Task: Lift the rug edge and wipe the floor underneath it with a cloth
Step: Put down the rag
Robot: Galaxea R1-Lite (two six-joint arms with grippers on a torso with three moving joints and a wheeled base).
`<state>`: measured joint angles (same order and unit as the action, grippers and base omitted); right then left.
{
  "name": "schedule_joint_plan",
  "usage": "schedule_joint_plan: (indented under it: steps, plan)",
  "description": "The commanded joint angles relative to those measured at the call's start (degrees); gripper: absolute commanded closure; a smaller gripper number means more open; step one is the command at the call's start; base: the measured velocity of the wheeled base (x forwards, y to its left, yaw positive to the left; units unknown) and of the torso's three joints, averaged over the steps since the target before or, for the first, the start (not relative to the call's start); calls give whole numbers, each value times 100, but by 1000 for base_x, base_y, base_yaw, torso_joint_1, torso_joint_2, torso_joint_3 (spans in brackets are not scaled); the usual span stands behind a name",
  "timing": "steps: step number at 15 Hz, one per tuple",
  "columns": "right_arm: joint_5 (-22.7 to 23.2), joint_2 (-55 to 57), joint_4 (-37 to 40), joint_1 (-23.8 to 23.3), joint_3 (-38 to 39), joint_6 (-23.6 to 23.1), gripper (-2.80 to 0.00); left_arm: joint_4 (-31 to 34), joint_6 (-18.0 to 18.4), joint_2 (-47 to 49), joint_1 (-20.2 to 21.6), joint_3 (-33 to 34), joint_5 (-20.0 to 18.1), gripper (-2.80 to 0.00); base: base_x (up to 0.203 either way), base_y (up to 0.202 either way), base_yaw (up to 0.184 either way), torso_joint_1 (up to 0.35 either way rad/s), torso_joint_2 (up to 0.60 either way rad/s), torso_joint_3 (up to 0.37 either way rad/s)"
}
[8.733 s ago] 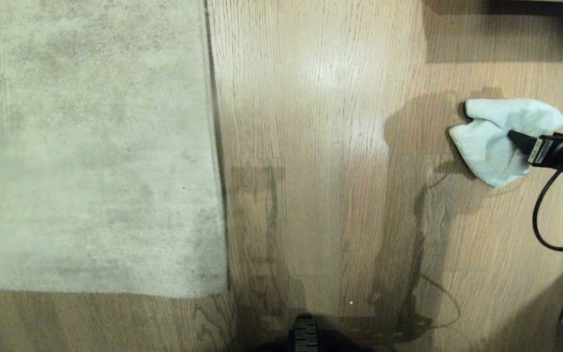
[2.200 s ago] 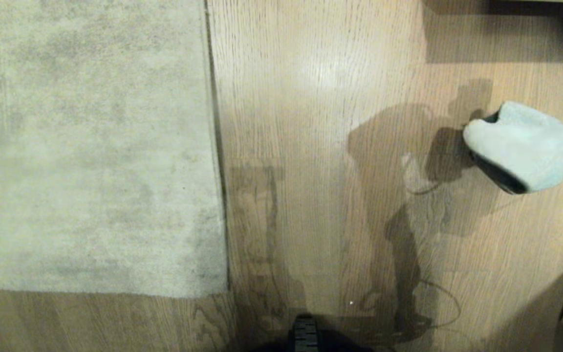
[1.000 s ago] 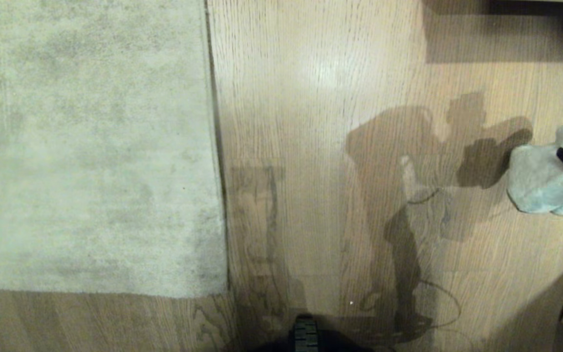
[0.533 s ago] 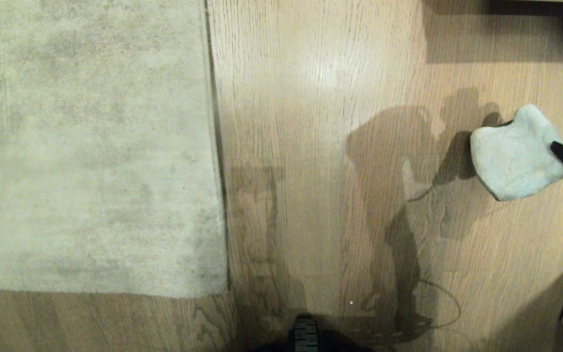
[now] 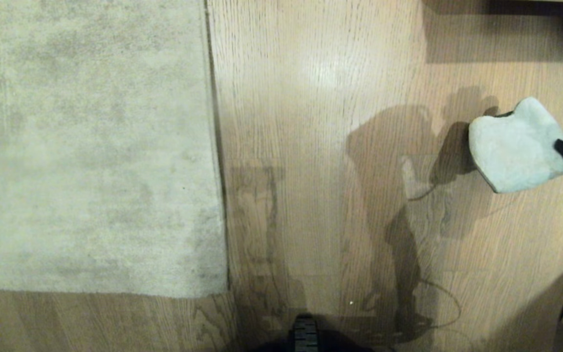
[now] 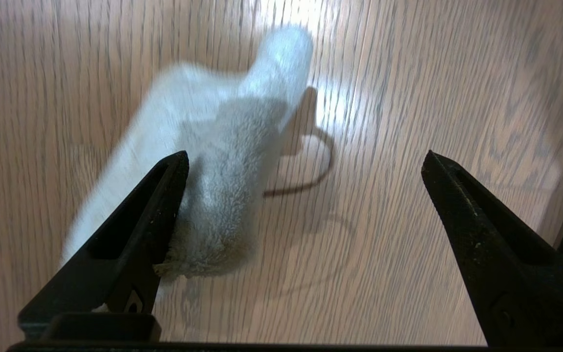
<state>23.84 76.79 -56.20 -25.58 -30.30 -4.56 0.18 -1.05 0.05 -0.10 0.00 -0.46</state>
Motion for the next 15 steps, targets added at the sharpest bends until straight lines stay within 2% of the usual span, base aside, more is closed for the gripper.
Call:
schedule_joint_plan:
  steps: [1, 3, 4, 5, 8, 11, 13, 15]
  plan:
    - [18, -87, -9, 4, -650, 232, -280, -1, -1, 4, 1, 0, 2, 0, 0, 0, 0, 0, 0, 0]
    - [1, -198, 177, 3, -1396, 616, -280, -1, -1, 4, 1, 0, 2, 0, 0, 0, 0, 0, 0, 0]
    - [-19, -239, 234, 2, -1434, 653, -280, -1, -1, 4, 1, 0, 2, 0, 0, 0, 0, 0, 0, 0]
    - [-37, -272, 254, 2, -1236, 641, -280, -1, -1, 4, 1, 0, 2, 0, 0, 0, 0, 0, 0, 0]
    - [-68, -318, 168, -4, 315, 407, -280, -1, -1, 4, 1, 0, 2, 0, 0, 0, 0, 0, 0, 0]
    - [-93, -367, 55, -165, 847, 200, -280, -1, -1, 4, 1, 0, 2, 0, 0, 0, 0, 0, 0, 0]
    - [-48, -368, 72, -160, 558, 208, -280, -1, -1, 4, 1, 0, 2, 0, 0, 0, 0, 0, 0, 0]
    - [-70, -263, 127, -155, -472, 356, -280, -1, -1, 4, 1, 0, 2, 0, 0, 0, 0, 0, 0, 0]
